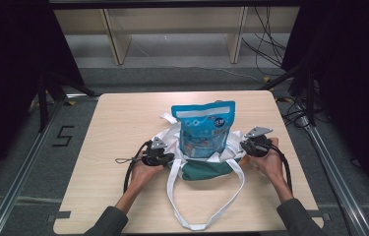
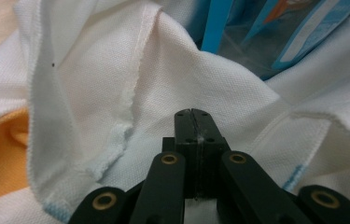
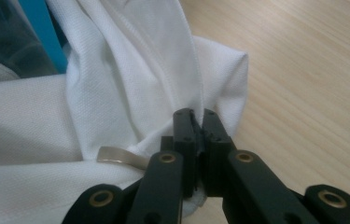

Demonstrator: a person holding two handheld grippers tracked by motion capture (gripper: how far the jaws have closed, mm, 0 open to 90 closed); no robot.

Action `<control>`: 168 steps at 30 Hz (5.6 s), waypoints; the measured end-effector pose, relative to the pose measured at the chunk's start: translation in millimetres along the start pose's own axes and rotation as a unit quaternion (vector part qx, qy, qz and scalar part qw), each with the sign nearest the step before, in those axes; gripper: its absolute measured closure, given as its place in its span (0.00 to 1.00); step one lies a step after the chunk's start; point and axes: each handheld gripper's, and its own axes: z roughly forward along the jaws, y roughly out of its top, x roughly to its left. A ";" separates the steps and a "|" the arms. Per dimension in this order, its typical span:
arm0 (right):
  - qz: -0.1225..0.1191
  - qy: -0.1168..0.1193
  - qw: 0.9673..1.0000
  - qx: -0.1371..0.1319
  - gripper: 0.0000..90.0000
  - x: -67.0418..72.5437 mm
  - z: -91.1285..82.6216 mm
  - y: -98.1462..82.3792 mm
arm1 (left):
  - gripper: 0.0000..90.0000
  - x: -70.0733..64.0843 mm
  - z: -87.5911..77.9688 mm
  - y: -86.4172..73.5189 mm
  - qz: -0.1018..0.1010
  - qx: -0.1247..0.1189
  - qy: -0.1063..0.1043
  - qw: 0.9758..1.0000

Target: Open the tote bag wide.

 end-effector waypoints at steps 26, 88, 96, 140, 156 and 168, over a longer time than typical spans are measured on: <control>0.069 0.015 0.996 -0.055 0.81 -18.9 -8.8 2.7 | 0.68 8.5 -5.0 9.1 -0.012 -0.011 -0.011 1.000; 0.079 0.054 0.989 -0.109 0.44 15.6 -92.7 -2.5 | 0.17 -31.9 -93.9 5.7 -0.017 -0.086 -0.039 0.995; 0.074 0.052 0.990 -0.105 0.42 27.0 -95.3 -8.1 | 0.17 -41.0 -99.8 -7.6 -0.016 -0.088 -0.043 0.995; 0.076 0.083 0.988 -0.106 0.38 88.9 -125.1 -82.8 | 0.16 -96.8 -115.1 -78.9 -0.008 -0.087 -0.063 0.994; 0.045 0.092 0.991 -0.083 0.36 100.8 -136.0 -106.2 | 0.16 -111.0 -116.4 -86.3 0.005 -0.079 -0.058 0.995; 0.020 0.090 0.994 -0.057 0.36 105.1 -132.5 -110.7 | 0.16 -115.6 -112.2 -85.0 0.014 -0.069 -0.071 0.995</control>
